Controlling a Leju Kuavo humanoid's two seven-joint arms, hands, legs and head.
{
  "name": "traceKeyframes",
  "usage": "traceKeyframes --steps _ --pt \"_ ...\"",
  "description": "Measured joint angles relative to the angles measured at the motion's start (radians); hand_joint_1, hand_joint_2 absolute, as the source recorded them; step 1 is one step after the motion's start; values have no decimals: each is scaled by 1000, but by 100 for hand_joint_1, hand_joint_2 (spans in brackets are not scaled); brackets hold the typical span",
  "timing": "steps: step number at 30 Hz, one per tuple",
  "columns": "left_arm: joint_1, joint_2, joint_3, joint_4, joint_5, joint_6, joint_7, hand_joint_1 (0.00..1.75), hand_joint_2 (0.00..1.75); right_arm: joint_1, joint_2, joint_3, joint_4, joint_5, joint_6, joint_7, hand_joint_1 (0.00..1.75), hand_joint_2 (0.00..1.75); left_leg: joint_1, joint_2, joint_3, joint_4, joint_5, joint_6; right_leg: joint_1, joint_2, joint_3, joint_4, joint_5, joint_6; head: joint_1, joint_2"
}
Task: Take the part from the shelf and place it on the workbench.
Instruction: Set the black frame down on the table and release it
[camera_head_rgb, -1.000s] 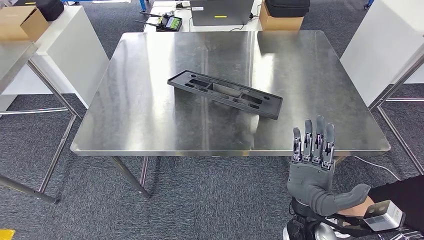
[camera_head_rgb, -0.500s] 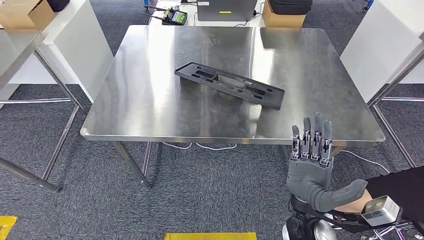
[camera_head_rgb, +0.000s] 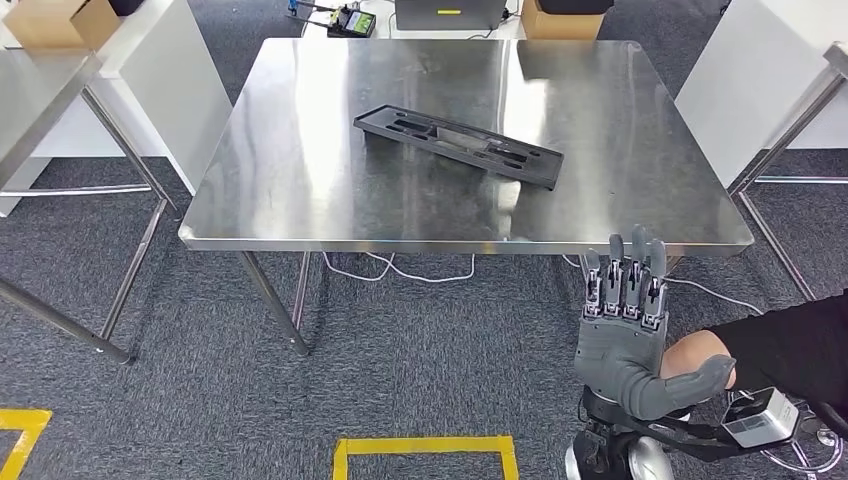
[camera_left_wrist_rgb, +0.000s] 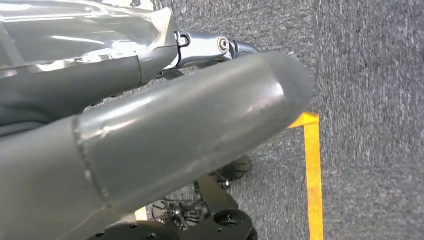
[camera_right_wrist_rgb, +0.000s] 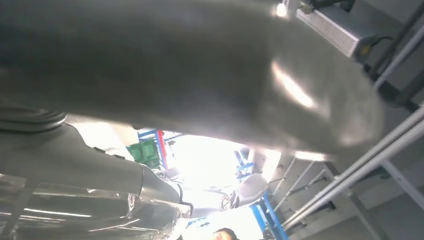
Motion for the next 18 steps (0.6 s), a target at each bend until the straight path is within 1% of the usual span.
traceKeyframes --steps 1,2,3,4,5,6,7,8,9,10,11,12,13,14,15,16,17,18 --pt "1 1 0 0 0 0 0 0 0 -1 1 0 1 -1 -1 1 0 0 3 -2 -7 16 -23 -6 -6 -2 -7 0 10 -11 -1 0" --pt "3 1 0 0 0 0 0 0 0 -1 1 0 2 -1 -1 1 0 0 7 -4 -18 49 -66 -13 -12 -4 -17 -1 20 -22 -4 0" --pt "3 1 0 0 0 0 0 0 0 -2 2 0 3 -2 -1 2 0 0 12 -6 -31 100 -122 -20 -14 -6 -28 -1 31 -29 -5 0" --pt "4 1 0 0 0 0 0 0 0 -2 3 0 4 -2 -2 2 0 0 17 -7 -44 162 -175 -27 -13 -6 -39 0 43 -34 -7 0" --pt "4 0 0 0 0 0 0 0 0 -2 3 0 5 -2 -3 2 0 0 23 -8 -52 222 -208 -34 -12 -7 -50 0 53 -35 -7 0" --pt "4 0 0 0 0 0 0 0 0 -2 4 0 6 -3 -5 3 0 0 29 -8 -51 263 -213 -41 -12 -8 -62 2 64 -32 -7 0" --pt "4 0 0 0 0 0 0 0 0 -2 4 0 8 -3 -6 4 0 0 37 -8 -38 279 -197 -47 -14 -8 -75 6 73 -27 -8 0" --pt "4 0 0 0 0 0 0 0 0 -2 4 0 9 -4 -7 5 0 0 44 -8 -11 263 -167 -54 -16 -9 -89 12 80 -22 -8 0" --pt "4 0 0 0 0 0 0 0 0 -2 4 0 10 -4 -8 5 0 0 51 -7 30 219 -139 -60 -19 -9 -104 20 86 -17 -8 0" --pt "4 0 0 0 0 0 0 0 0 -3 4 0 10 -5 -8 5 0 0 55 -9 77 158 -131 -67 -20 -9 -118 31 90 -12 -9 0" --pt "2 0 0 0 0 0 0 0 0 -4 4 0 10 -5 -8 5 0 0 56 -11 115 100 -134 -69 -19 -9 -130 41 94 -7 -8 0" --pt "1 0 0 0 0 0 0 0 0 -6 4 0 10 -6 -8 5 0 0 54 -14 140 56 -145 -68 -18 -10 -139 48 99 1 -8 0" --pt "0 0 0 0 0 0 0 0 0 -8 4 0 10 -6 -8 5 0 0 49 -16 147 32 -158 -65 -17 -10 -148 52 106 11 -8 0" --pt "0 0 0 0 0 0 -1 0 0 -8 4 0 10 -6 -8 5 0 0 45 -16 141 25 -159 -55 -16 -10 -155 53 115 24 -6 0" --pt "1 0 1 0 0 0 -1 0 0 -8 4 0 10 -7 -8 5 0 0 43 -14 133 21 -153 -43 -16 -10 -163 55 118 33 -6 0" --pt "2 -1 1 0 -1 0 -1 0 0 -7 4 0 11 -7 -9 5 0 0 40 -12 123 17 -144 -28 -17 -9 -174 67 106 36 -5 0" --pt "2 -1 1 0 -2 0 -2 0 0 -6 3 0 12 -8 -10 5 0 0 38 -10 111 15 -132 -11 -17 -8 -190 94 78 33 -3 0" --pt "3 -1 1 0 -3 0 -3 0 0 -6 3 0 12 -8 -10 5 0 0 36 -8 98 13 -120 3 -19 -6 -209 140 35 25 -1 0"
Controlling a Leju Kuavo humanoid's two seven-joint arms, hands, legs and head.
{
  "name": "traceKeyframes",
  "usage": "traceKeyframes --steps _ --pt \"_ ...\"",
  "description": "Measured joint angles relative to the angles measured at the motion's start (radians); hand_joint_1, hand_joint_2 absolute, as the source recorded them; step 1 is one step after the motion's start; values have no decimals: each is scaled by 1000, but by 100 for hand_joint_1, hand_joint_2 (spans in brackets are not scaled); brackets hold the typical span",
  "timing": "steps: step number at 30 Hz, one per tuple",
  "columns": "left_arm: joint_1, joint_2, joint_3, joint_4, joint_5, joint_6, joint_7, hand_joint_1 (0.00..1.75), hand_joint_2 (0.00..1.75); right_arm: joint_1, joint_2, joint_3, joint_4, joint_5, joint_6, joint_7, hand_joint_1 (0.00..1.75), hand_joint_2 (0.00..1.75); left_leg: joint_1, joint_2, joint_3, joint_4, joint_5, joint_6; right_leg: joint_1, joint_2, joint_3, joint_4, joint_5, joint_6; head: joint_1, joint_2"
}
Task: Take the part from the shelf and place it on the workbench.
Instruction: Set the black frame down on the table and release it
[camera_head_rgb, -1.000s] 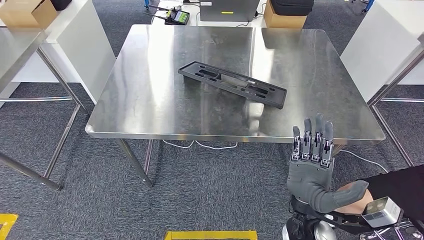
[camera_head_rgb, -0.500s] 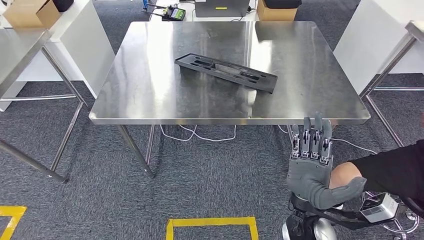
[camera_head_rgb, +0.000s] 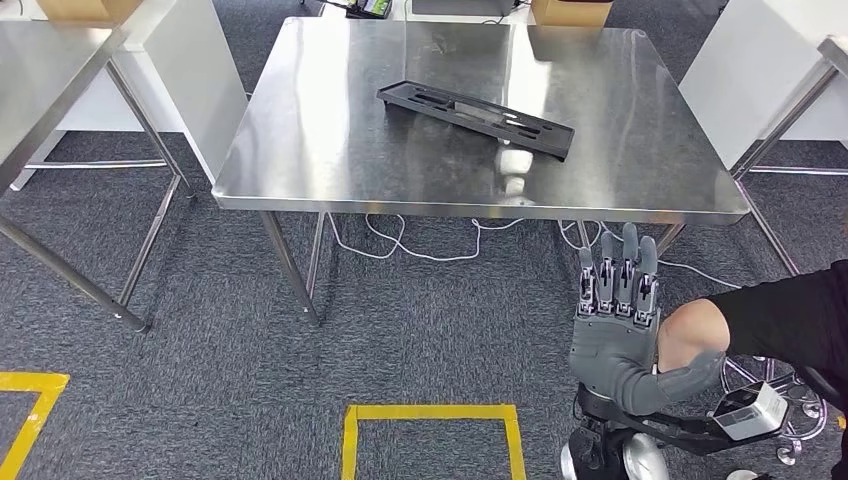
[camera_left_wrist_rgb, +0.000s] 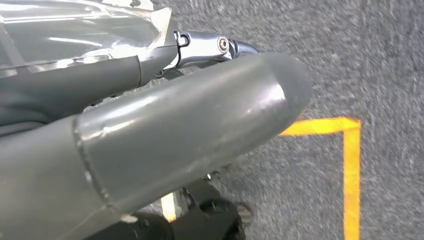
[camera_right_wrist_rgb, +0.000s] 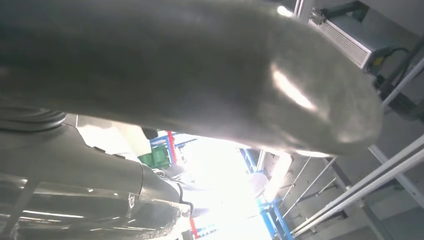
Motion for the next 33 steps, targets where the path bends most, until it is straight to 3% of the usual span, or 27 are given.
traceKeyframes --steps 2,3,5,7,9,11,13,15,17,18,19,20,22,24,26,28,29,30,32,33 --pt "1 0 0 0 -4 0 -3 0 0 0 -1 0 2 -1 0 0 0 0 -8 1 -30 0 24 13 0 3 -35 123 -80 -13 3 0" --pt "2 1 0 0 -5 0 -4 0 0 0 -2 0 4 -1 -1 0 0 0 -11 2 -46 1 36 15 1 4 -39 173 -95 -11 4 0" --pt "5 0 1 0 -6 0 -6 0 0 0 -4 0 8 -2 -1 0 0 0 -16 3 -78 2 60 14 4 5 -3 184 -69 5 4 0" --pt "7 -1 3 0 -7 0 -8 0 0 -1 -5 0 10 -2 -3 1 0 0 -19 4 -104 3 84 9 9 5 96 73 -36 12 4 0" --pt "7 -2 6 0 -8 0 -9 0 0 -4 -6 1 10 -2 -5 1 0 0 -22 4 -118 3 106 -1 19 6 194 -72 -50 0 3 0" --pt "8 -3 11 0 -9 0 -10 0 0 -5 -7 2 10 -2 -9 2 0 0 -23 5 -122 -3 128 -12 29 7 220 -135 -62 -16 3 0" --pt "11 -2 16 0 -10 1 -10 0 0 -5 -8 2 12 -2 -15 3 0 0 -19 3 -128 -1 127 -23 18 6 206 -137 -45 -33 2 0" --pt "13 -1 19 0 -13 2 -11 0 0 -6 -8 2 16 -3 -21 3 0 0 -14 0 -147 59 48 -33 8 2 188 -139 -22 -53 -3 0" --pt "15 -2 21 0 -18 2 -12 0 0 -6 -8 3 20 -3 -28 5 0 0 -10 -1 -173 187 -58 -43 13 -1 166 -137 1 -63 -7 0" --pt "15 -2 22 0 -21 2 -12 0 0 -6 -8 3 21 -4 -32 7 0 0 -9 -1 -180 244 -80 -47 15 -2 154 -134 11 -62 -7 0" --pt "15 -2 23 0 -23 2 -13 0 0 -5 -8 3 23 -5 -35 8 0 0 -8 -1 -174 277 -79 -49 15 -2 139 -129 21 -60 -7 0" --pt "15 -2 23 0 -25 1 -13 0 0 -4 -8 3 24 -6 -37 9 0 0 -6 -1 -152 273 -58 -50 15 -2 123 -124 29 -57 -7 0" --pt "14 -2 23 0 -27 0 -13 0 0 -1 -8 3 25 -7 -39 10 0 0 -2 -1 -64 169 -16 -48 15 -2 94 -110 41 -49 -7 0" --pt "12 -2 23 0 -29 0 -13 0 0 0 -8 3 25 -8 -41 11 0 0 -5 -4 19 44 -18 -42 17 -3 75 -99 52 -37 -6 0" --pt "12 -2 23 0 -31 0 -14 0 0 0 -8 3 25 -9 -42 12 0 0 -13 -6 40 -2 -27 -34 16 -4 65 -98 67 -20 -6 0" --pt "11 -2 23 0 -32 0 -14 0 0 2 -8 3 25 -10 -44 12 0 0 -15 -3 30 -15 -14 -16 17 -3 52 -93 71 -8 -6 0" --pt "10 -2 23 0 -33 0 -14 0 0 3 -9 3 25 -10 -44 12 0 0 -14 -1 21 -21 -5 -5 19 -1 41 -77 54 -8 -4 0" --pt "10 -2 23 0 -34 0 -14 0 0 4 -9 3 25 -10 -45 12 0 0 -13 2 10 -27 7 6 20 2 25 -41 19 -13 -1 0" --pt "9 -2 23 0 -36 -1 -14 0 0 5 -10 2 26 -10 -49 13 0 0 -15 6 -19 -27 31 17 17 5 -11 81 -71 -26 4 0" --pt "9 -2 24 0 -37 -1 -14 0 0 6 -11 2 27 -10 -51 13 0 0 -16 7 -33 -27 42 18 14 5 -22 143 -100 -25 6 0"
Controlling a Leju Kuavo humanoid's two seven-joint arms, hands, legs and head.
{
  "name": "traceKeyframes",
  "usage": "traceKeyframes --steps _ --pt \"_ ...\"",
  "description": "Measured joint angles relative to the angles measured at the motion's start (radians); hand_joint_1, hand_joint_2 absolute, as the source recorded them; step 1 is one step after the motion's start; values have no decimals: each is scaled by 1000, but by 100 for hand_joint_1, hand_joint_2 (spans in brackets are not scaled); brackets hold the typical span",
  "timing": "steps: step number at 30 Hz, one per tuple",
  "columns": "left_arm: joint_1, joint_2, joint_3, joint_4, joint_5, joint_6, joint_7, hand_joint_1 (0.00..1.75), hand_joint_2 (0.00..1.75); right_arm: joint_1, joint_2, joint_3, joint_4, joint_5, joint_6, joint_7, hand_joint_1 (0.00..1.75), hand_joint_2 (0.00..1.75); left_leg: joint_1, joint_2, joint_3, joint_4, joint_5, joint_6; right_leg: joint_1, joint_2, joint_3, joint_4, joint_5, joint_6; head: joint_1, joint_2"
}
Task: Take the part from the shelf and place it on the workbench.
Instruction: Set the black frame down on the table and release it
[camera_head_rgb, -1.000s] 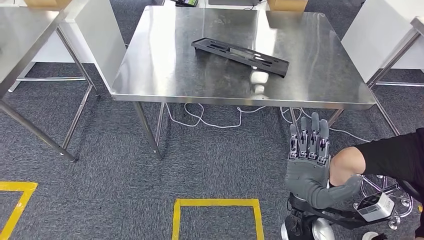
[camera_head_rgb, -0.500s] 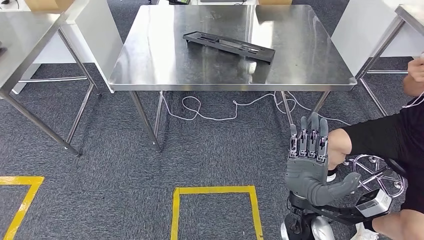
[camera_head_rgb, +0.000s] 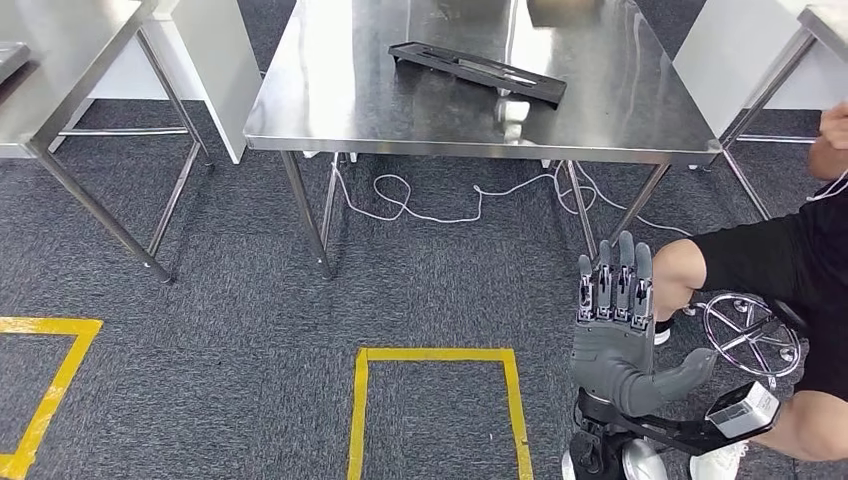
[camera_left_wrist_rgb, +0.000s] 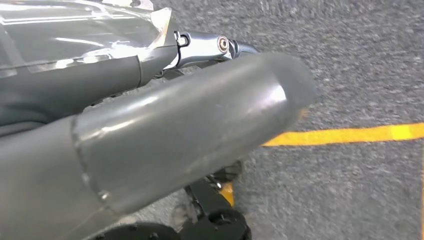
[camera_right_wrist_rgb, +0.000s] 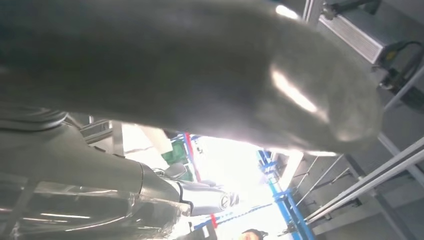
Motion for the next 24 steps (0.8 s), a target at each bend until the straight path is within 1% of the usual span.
traceKeyframes --steps 1,2,3,4,5,6,7,8,9,10,11,12,13,14,15,16,17,18,19,20,21,22,23,24 --pt "0 0 0 0 -1 0 0 0 0 1 -1 0 1 0 -2 1 0 0 -1 1 -15 0 12 0 -1 0 1 40 -7 7 0 0" --pt "0 0 0 0 -2 0 0 0 0 1 -1 0 2 0 -3 3 0 0 -1 3 -29 1 23 -2 -2 0 17 47 7 18 1 0" --pt "0 0 0 0 -3 0 1 0 0 1 -2 0 3 -1 -5 5 0 0 0 3 -43 1 35 -5 -3 0 51 17 32 30 2 0" --pt "0 -1 0 0 -5 -1 1 0 0 0 -2 0 4 -1 -7 7 0 0 0 3 -55 2 46 -9 -4 0 101 -45 55 38 3 0" --pt "0 -1 0 0 -7 -1 1 0 0 -2 -2 0 4 -2 -10 8 0 0 -2 3 -65 4 56 -14 -3 1 161 -129 64 39 3 0" --pt "0 -2 0 0 -9 -1 1 0 0 -4 -2 0 4 -2 -12 10 0 0 -3 3 -73 5 66 -20 -1 2 214 -209 60 35 3 0" --pt "0 -2 0 0 -9 -1 1 0 0 -6 -1 0 4 -2 -14 12 0 0 -5 3 -76 5 76 -25 1 3 245 -265 50 28 2 0" --pt "0 -2 0 0 -9 -1 1 0 0 -7 -1 0 4 -2 -15 14 0 0 -6 3 -79 4 86 -30 6 4 258 -296 42 20 2 0" --pt "0 -1 0 0 -9 -1 1 0 0 -8 -1 0 4 -3 -17 15 0 0 -5 3 -82 2 95 -36 6 5 252 -301 44 11 0 0" --pt "1 -1 0 0 -9 -1 1 0 0 -8 0 0 5 -3 -18 16 0 0 -2 2 -86 5 92 -41 2 3 242 -297 52 3 -1 0" --pt "2 0 0 0 -9 -1 2 0 0 -7 0 0 5 -3 -19 16 0 0 0 1 -93 18 71 -47 -2 2 234 -295 60 -9 -2 0" --pt "4 0 0 0 -10 -1 2 0 0 -7 1 0 5 -3 -19 17 0 0 3 0 -104 50 29 -52 -6 -1 224 -295 71 -22 -4 0" --pt "4 -1 0 0 -10 -2 2 0 0 -7 2 0 5 -3 -19 17 0 0 5 -2 -116 103 -28 -57 -7 -3 214 -294 81 -31 -6 0" --pt "4 -1 0 0 -10 -2 2 0 0 -7 3 1 5 -4 -20 18 0 0 7 -3 -129 169 -82 -61 -5 -5 204 -293 91 -38 -7 0" --pt "4 -1 0 0 -11 -2 2 0 0 -7 3 1 5 -4 -20 18 0 0 8 -3 -138 236 -120 -65 -2 -6 192 -291 102 -41 -8 0" --pt "4 -1 0 0 -11 -2 2 0 0 -7 4 1 5 -4 -20 18 0 0 10 -4 -140 286 -131 -67 0 -7 178 -287 112 -41 -7 0" --pt "4 -1 0 0 -11 -2 2 0 0 -7 4 1 5 -4 -21 19 0 0 11 -4 -128 307 -117 -69 1 -7 164 -281 121 -39 -7 0" --pt "3 -1 0 0 -12 -2 3 0 0 -7 3 1 5 -5 -21 20 0 0 13 -4 -100 293 -90 -69 1 -7 146 -274 128 -35 -8 0" --pt "3 -1 0 0 -12 -2 3 0 0 -7 3 0 5 -6 -22 21 0 0 14 -4 -56 247 -64 -67 1 -7 131 -265 134 -32 -8 0" --pt "1 -1 0 0 -13 -2 4 0 0 -7 3 0 5 -7 -22 22 0 0 14 -5 -4 180 -55 -65 2 -7 117 -255 138 -29 -8 0" --pt "0 -1 0 0 -14 -2 4 0 0 -7 3 0 5 -8 -23 23 0 0 14 -7 44 111 -59 -61 4 -7 106 -247 143 -24 -7 0" --pt "-1 -1 0 0 -15 -2 4 0 0 -7 3 0 5 -9 -23 24 0 0 12 -9 75 60 -69 -57 5 -8 99 -242 148 -17 -6 0" --pt "-1 -1 0 0 -17 -2 4 0 0 -7 3 1 5 -9 -25 25 0 0 8 -10 90 30 -80 -53 6 -9 93 -240 155 -9 -6 0" --pt "-1 -1 0 0 -19 -1 4 0 0 -6 3 1 5 -10 -27 27 0 0 5 -10 90 18 -81 -49 5 -10 88 -239 163 0 -5 0"
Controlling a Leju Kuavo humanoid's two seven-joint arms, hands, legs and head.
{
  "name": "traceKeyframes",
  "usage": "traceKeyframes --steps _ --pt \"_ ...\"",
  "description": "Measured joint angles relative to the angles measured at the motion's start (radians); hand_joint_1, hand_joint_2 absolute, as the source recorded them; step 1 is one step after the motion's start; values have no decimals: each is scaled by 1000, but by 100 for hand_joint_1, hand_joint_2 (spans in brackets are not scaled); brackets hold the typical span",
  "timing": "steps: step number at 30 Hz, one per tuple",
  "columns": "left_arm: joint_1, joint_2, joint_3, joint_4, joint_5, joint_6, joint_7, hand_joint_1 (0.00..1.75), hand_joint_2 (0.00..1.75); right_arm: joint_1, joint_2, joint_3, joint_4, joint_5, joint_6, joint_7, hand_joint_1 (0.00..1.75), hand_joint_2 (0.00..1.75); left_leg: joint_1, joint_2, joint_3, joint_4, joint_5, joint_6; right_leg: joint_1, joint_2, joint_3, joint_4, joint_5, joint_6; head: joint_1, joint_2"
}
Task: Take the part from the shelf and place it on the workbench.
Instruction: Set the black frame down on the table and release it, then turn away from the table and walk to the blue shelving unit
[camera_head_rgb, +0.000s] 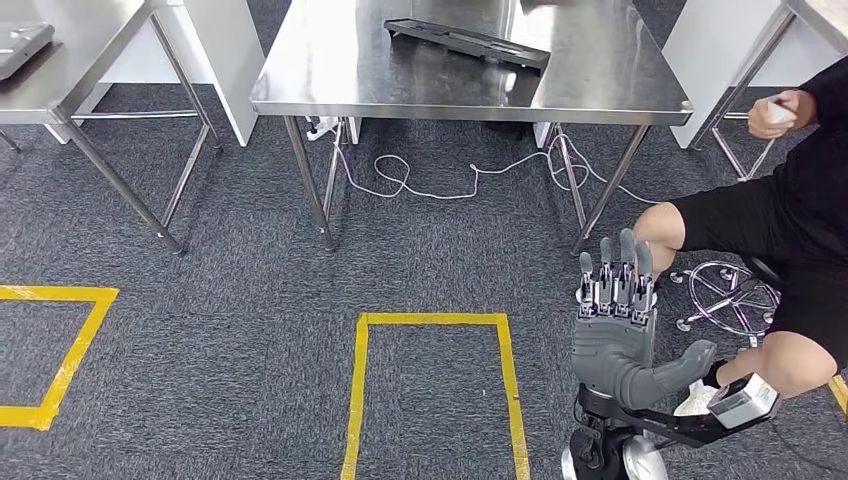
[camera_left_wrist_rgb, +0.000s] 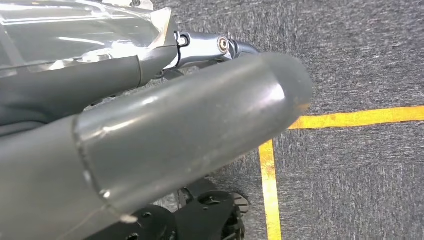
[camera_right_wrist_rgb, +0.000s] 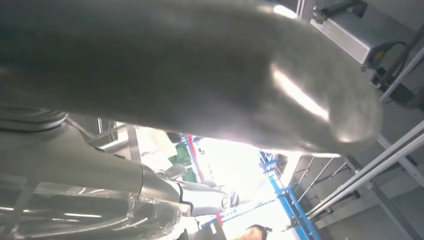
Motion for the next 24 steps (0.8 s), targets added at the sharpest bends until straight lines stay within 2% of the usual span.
traceKeyframes --steps 1,2,3,4,6,7,8,9,10,11,12,13,14,15,16,17,18,19,21,22,23,24 --pt "0 -1 0 0 -2 0 0 0 0 1 0 0 0 0 -3 2 0 0 0 2 -8 -5 6 8 0 0 -6 3 3 7 0 0" --pt "0 -3 0 0 -4 0 0 0 0 3 -1 -1 0 1 -9 6 0 0 1 4 -16 -10 15 17 0 1 -16 13 -7 9 1 0" --pt "-1 -4 0 0 -6 1 0 0 0 4 -1 -1 1 4 -16 11 0 0 2 7 -27 -14 27 27 0 4 -29 37 -34 7 3 0" --pt "-1 -6 0 0 -8 1 1 0 0 6 -2 -1 2 10 -26 16 0 0 3 10 -41 -17 41 37 0 6 -45 78 -75 1 6 0" --pt "-1 -6 0 0 -12 1 1 0 0 9 -2 -3 6 41 -60 26 0 0 -1 13 -72 -16 67 44 -3 9 -76 199 -160 -8 11 0" --pt "0 -7 0 0 -15 1 1 0 0 10 -3 -4 11 74 -90 31 0 0 -2 14 -90 -16 81 43 -4 10 -81 251 -179 -5 12 0" --pt "0 -7 0 0 -18 1 2 0 0 11 -4 -5 19 122 -130 37 0 0 -3 16 -108 -15 95 42 -5 10 -73 280 -175 5 13 0" --pt "0 -9 0 0 -21 1 2 0 0 11 -6 -6 31 182 -176 43 0 0 -3 17 -126 -15 109 40 -6 10 -50 275 -153 17 13 0" --pt "0 -10 1 0 -25 2 3 0 0 11 -8 -7 49 259 -232 52 0 0 -3 17 -143 -14 123 36 -8 10 -11 236 -125 28 13 0" --pt "0 -12 1 0 -27 2 5 0 0 10 -11 -6 73 347 -291 61 0 0 -3 17 -158 -13 136 32 -9 10 44 170 -107 34 14 0" --pt "-1 -13 1 0 -29 3 6 0 0 7 -13 -5 108 445 -355 73 0 0 -4 17 -170 -12 149 26 -6 10 105 82 -108 32 14 0" --pt "-1 -15 2 0 -31 5 6 0 0 3 -15 -4 156 545 -418 87 0 0 -5 17 -177 -13 162 20 -3 11 148 12 -116 25 12 0" --pt "-1 -16 4 0 -33 6 7 0 0 -2 -16 -3 212 630 -470 103 0 0 -6 17 -180 -14 175 14 1 13 175 -38 -126 17 10 0" --pt "-1 -17 6 0 -35 7 7 0 0 -7 -17 -5 278 695 -511 119 0 0 -5 17 -180 -18 187 9 6 15 183 -63 -131 8 8 0" --pt "0 -18 10 0 -38 8 8 0 0 -12 -18 -10 350 733 -538 134 0 0 -3 17 -181 -23 196 4 4 15 173 -60 -122 0 6 0" --pt "1 -18 14 0 -41 9 8 0 0 -20 -19 -19 424 756 -558 143 0 0 0 15 -185 -19 188 0 0 13 166 -60 -113 -9 5 0" --pt "2 -19 17 1 -43 10 9 0 0 -31 -20 -32 509 769 -577 147 0 0 3 12 -194 0 158 -4 -4 11 156 -60 -100 -22 3 0" --pt "4 -19 21 1 -47 10 9 0 0 -46 -21 -49 599 779 -594 146 0 0 5 9 -207 40 106 -6 -9 8 143 -61 -86 -34 2 0" --pt "6 -20 25 1 -52 11 9 0 0 -84 -28 -93 798 791 -618 143 0 0 7 6 -237 177 -15 -12 -6 4 116 -59 -59 -46 0 0" --pt "6 -20 27 1 -56 11 8 0 0 -100 -33 -116 896 794 -619 150 0 0 7 5 -247 246 -45 -15 -3 2 102 -57 -47 -46 -1 0" --pt "6 -20 30 1 -59 11 7 0 0 -112 -39 -139 987 796 -614 164 0 0 7 5 -248 297 -47 -18 -2 1 87 -55 -36 -44 -1 0" --pt "6 -20 31 1 -61 10 4 0 0 -120 -44 -158 1068 796 -605 183 0 0 7 5 -233 313 -25 -18 -1 0 71 -51 -26 -41 -1 0"
